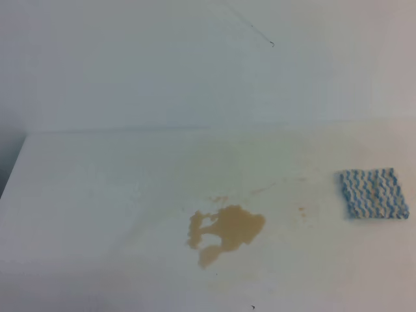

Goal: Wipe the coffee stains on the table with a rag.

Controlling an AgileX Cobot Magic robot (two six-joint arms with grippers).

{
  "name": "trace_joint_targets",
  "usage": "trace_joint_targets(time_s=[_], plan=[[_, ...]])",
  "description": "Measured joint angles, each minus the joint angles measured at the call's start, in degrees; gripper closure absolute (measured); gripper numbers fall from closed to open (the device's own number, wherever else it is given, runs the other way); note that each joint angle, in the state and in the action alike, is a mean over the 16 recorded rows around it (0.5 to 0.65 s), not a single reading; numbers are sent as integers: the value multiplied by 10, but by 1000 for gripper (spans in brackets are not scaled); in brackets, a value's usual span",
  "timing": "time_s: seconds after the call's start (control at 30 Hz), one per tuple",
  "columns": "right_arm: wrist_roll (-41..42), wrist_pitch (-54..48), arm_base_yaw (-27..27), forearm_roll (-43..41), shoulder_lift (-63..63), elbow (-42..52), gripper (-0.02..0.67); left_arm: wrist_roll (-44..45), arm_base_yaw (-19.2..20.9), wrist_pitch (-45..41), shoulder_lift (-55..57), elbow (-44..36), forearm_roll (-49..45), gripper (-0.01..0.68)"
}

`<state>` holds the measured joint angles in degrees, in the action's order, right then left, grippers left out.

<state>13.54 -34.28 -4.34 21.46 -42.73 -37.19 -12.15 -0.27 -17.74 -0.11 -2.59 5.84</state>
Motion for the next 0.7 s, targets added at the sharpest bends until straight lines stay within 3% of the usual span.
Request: trace_joint_targets(time_s=[0.3,0.7], plan=[[128,-36,0,109,-166,-78,594,0,0,0,1,0,0,672],[95,-102,23,80,-427,-266,360,0,0,0,1,0,0,672]])
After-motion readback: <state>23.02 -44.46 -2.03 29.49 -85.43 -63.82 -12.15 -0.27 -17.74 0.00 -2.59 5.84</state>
